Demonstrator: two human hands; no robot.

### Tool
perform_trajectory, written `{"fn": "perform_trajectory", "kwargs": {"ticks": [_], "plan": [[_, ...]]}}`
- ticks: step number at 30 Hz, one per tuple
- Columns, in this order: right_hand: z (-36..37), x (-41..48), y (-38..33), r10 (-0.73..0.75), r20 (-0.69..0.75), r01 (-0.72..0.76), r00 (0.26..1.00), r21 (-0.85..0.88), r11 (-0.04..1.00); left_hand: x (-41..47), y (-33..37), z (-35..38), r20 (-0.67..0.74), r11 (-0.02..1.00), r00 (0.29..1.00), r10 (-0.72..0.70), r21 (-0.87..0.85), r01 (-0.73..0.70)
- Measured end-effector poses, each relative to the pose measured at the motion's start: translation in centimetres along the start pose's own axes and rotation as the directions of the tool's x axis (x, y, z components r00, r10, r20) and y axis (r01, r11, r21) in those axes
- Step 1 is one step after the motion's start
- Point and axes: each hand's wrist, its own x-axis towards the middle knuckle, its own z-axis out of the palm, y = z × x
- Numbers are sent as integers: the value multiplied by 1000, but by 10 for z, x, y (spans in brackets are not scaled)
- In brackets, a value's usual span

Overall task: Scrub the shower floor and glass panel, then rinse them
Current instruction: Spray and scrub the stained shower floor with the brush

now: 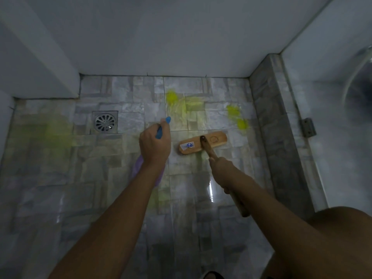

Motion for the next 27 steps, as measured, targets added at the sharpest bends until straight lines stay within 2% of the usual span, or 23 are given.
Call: {"fn": "perform_trajectory", "kwargs": {"ticks": [5, 8, 12, 14, 18, 21, 24, 27], "plan": [[5, 7, -21, -42, -19, 43, 999, 35, 998, 29, 3, 7, -20, 1000, 1000, -5, -10, 5], [7, 6, -34, -118, -19, 118, 993, 13, 993, 48, -2, 10, -15, 999, 999, -39, 24, 39], [-1, 11, -53, -109, -28, 110, 994, 21, 994, 56, -8, 5, -28, 994, 998, 62, 90, -59], [-9, 24, -75, -91, -28, 91, 995, 16, 996, 54, -11, -2, -39, 992, 993, 107, 75, -104], [-30, 68, -141, -225, -53, 227, 973, 34, 973, 48, -19, -9, -46, 987, 987, 156, 40, -154], [-45, 87, -179, -248, -48, 251, 968, 101, 963, 50, -21, -10, -56, 987, 986, 157, 52, -154], [-36, 73, -177, -270, -71, 275, 960, 81, 958, 56, -25, -12, -77, 995, 992, 97, 46, -94], [-4, 47, -126, -242, -36, 242, 970, 2, 970, 56, -28, -13, -96, 996, 992, 86, 35, -83]]}}
